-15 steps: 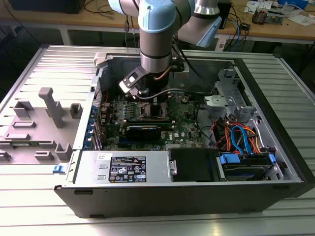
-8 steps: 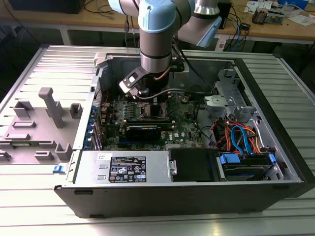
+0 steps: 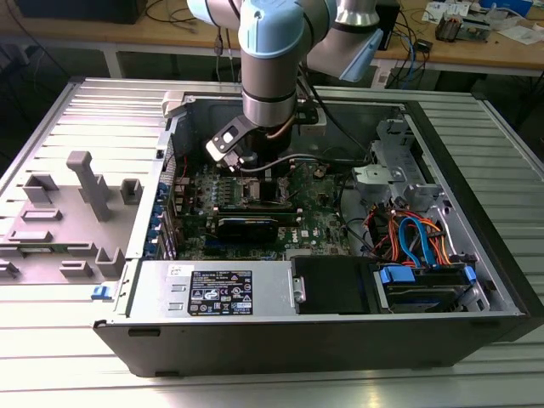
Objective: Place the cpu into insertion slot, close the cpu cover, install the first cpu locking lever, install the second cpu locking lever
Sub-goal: 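Place the cpu into insertion slot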
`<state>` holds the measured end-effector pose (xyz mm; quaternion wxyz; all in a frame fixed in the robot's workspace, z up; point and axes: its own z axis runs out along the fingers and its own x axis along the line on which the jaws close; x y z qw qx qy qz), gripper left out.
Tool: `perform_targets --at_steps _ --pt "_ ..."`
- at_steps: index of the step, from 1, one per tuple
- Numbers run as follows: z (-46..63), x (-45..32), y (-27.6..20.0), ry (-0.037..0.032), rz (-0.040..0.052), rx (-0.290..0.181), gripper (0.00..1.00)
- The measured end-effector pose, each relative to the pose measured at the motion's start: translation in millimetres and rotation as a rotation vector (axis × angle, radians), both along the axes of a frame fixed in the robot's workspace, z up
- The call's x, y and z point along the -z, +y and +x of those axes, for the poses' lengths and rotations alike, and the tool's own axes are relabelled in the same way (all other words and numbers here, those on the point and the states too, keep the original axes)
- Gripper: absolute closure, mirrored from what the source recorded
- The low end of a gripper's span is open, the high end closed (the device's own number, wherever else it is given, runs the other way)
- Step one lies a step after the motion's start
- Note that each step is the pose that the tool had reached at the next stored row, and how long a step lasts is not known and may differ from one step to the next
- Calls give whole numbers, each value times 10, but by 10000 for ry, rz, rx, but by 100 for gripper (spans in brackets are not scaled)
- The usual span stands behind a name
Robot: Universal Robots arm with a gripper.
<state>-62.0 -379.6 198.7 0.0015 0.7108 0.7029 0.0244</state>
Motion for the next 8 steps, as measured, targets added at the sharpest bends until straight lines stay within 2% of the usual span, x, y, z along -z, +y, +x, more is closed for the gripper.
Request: perform_targets --at_steps 4,8 --pt "0 0 0 1 3 1 38" --pt "0 -52 -3 1 3 -1 38"
